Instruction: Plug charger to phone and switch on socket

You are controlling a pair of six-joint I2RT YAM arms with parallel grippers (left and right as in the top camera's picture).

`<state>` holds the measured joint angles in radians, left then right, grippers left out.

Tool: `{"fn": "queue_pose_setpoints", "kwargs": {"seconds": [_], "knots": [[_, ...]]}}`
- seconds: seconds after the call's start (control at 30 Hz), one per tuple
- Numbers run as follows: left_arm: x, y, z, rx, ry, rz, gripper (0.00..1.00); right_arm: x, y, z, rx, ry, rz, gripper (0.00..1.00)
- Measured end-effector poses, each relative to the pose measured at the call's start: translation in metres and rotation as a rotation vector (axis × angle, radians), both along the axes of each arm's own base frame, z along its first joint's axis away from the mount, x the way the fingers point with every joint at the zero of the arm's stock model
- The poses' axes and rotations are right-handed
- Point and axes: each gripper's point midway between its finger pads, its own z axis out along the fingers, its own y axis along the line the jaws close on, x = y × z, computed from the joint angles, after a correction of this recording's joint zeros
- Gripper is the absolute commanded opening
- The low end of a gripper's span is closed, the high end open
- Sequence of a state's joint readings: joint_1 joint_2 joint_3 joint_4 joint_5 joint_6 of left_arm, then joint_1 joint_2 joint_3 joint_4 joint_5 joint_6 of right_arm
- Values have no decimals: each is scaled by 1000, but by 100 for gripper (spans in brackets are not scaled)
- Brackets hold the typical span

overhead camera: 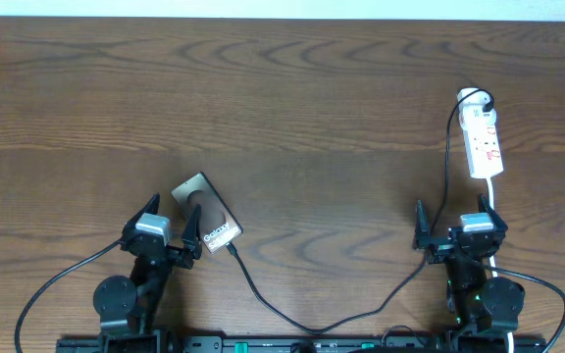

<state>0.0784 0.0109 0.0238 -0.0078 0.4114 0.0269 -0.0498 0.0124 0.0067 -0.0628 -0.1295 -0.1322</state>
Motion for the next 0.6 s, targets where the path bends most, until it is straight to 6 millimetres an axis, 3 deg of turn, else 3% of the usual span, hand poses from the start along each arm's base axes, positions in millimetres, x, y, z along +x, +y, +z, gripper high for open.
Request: {"fn": "queue_pose_setpoints", "kwargs": {"seconds": [0.6], "knots": [[0,0,0,0,0,0,72,0,-1,0,46,3,-9,99]]}}
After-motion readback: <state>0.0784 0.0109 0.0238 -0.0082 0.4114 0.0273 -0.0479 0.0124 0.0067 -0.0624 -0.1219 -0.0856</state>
